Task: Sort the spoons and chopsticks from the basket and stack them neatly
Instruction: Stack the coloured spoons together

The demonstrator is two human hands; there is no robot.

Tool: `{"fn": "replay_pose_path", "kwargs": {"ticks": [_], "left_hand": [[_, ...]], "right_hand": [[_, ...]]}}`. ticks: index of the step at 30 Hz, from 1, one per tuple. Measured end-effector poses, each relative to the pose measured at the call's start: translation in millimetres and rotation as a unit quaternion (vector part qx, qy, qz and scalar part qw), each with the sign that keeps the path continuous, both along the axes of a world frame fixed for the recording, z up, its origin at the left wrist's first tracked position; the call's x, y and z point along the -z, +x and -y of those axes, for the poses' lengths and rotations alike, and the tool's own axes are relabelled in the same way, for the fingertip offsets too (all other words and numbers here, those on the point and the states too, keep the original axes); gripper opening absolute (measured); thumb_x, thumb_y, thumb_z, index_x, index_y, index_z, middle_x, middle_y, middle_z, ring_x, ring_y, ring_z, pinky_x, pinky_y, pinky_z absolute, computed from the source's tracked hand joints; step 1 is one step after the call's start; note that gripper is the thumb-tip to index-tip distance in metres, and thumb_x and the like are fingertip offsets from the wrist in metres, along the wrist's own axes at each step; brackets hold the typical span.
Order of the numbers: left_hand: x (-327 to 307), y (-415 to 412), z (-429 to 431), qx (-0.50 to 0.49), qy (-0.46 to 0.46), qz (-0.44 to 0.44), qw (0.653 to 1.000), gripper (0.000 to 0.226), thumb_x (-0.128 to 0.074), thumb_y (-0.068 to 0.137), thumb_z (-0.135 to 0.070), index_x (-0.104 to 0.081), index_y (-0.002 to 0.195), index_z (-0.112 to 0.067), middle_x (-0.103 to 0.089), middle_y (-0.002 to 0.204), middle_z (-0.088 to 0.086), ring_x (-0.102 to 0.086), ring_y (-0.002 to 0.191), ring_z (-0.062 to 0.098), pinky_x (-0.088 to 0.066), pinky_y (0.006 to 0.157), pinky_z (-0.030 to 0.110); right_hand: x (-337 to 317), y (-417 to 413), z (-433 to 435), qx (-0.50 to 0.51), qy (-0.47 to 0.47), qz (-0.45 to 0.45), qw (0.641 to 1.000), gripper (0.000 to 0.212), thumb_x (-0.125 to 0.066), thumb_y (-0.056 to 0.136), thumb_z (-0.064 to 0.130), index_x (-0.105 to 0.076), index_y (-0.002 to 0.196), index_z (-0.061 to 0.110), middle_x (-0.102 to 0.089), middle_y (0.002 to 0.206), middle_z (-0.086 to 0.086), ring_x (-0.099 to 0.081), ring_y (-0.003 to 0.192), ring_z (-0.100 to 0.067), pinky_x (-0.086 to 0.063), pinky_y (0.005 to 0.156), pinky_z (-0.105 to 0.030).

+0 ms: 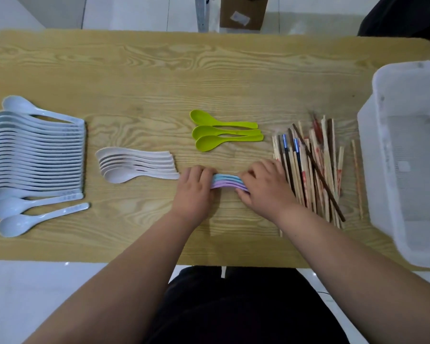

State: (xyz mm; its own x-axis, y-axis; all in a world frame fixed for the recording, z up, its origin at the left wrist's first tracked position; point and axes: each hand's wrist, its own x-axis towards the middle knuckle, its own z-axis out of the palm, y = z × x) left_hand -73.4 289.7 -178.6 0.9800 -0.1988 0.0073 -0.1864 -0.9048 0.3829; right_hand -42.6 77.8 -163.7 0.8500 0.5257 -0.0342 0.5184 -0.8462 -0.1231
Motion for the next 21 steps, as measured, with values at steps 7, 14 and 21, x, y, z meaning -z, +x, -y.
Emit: {"fn": "replay_pose_path", "kwargs": {"ticks": [7, 14, 21], "left_hand": [[13, 25, 1, -0.011, 0.025, 0.058, 0.998, 0.041, -0.065, 0.080, -0.014, -0.050, 0.118, -0.016, -0.061, 0.104, 0.012, -0.056, 0.089, 0.036, -0.043, 0.081, 0.044], [3, 60, 1, -0.004, 0.075, 0.117, 0.990, 0.024, -0.066, 0.080, -0.023, -0.066, 0.097, -0.006, -0.055, 0.139, 0.019, -0.038, 0.135, 0.037, -0.036, 0.107, 0.055], [-6, 93, -10, 0.047, 0.064, 0.049, 0.996, 0.035, -0.071, 0.074, -0.032, -0.055, 0.090, -0.006, -0.043, 0.151, 0.023, -0.025, 0.143, 0.056, -0.025, 0.113, 0.068]], "right_hand": [[13, 30, 1, 0.001, 0.070, 0.001, 0.998, 0.043, -0.067, 0.079, 0.040, -0.067, 0.114, 0.014, -0.061, 0.121, -0.015, -0.054, 0.121, -0.039, -0.039, 0.107, -0.051], [13, 67, -7, -0.039, 0.102, 0.006, 0.994, 0.051, -0.070, 0.078, 0.039, -0.060, 0.123, 0.018, -0.044, 0.150, -0.022, -0.035, 0.144, -0.043, -0.033, 0.111, -0.064], [18, 93, -20, -0.038, 0.102, -0.036, 0.993, 0.039, -0.053, 0.081, 0.041, -0.061, 0.105, 0.012, -0.047, 0.149, -0.020, -0.043, 0.139, -0.041, -0.028, 0.114, -0.061]]}}
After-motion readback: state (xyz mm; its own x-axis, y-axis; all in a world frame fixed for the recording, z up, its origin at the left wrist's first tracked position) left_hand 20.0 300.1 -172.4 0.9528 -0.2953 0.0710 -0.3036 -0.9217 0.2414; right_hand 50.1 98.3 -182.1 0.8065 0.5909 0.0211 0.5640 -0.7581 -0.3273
